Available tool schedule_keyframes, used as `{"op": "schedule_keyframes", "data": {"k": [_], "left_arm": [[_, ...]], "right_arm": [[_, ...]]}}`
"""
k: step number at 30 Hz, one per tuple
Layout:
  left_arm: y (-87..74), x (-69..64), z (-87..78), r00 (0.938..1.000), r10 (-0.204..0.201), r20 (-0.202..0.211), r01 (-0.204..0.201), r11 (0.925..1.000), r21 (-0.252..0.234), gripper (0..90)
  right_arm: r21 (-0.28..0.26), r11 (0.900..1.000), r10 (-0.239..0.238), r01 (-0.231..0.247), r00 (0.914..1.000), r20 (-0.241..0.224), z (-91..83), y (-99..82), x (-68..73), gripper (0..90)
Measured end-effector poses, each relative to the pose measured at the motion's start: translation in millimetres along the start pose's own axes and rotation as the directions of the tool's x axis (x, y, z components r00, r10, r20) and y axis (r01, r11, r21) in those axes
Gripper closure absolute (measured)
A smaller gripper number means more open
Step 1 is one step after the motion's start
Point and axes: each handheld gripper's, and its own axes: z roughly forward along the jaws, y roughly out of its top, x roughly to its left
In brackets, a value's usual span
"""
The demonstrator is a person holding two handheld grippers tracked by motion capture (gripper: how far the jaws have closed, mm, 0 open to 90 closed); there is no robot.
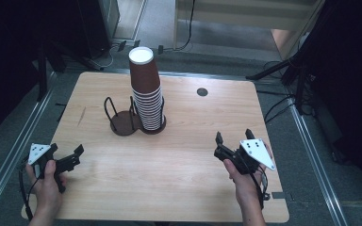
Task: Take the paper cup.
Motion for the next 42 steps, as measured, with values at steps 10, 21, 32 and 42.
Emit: {"op": "schedule_keyframes", "data": {"k": [10, 21, 32, 42], "left_arm": [[0.4, 1.1, 0.5, 1.0, -0.006, -0.006, 0.006, 1.0, 0.006, 0.0], [0.8, 0.6, 1.2, 0.9997, -0.014, -0.021, 0.014, 0.9999, 0.006, 0.0], [1.3, 2.3, 1.4, 0.9996, -0.024, -0.013, 0.024, 0.9997, 0.008, 0.0], [1.5, 2.3, 1.7, 0.9996, -0.027, -0.013, 0.027, 0.9996, 0.009, 0.0]], "right_arm": [[0.005, 0.9997, -0.022, 0.022, 0.9977, -0.064, 24.2, 14.3, 35.7, 0.0], [-0.031, 0.9978, -0.062, 0.059, 0.9908, -0.12, 44.0, 35.4, 76.7, 0.0], [-0.025, 0.9974, -0.072, 0.068, 0.9811, -0.18, 63.5, 44.3, 111.2, 0.0], [-0.019, 0.9986, -0.052, 0.049, 0.9741, -0.22, 76.8, 51.7, 130.4, 0.0]]}}
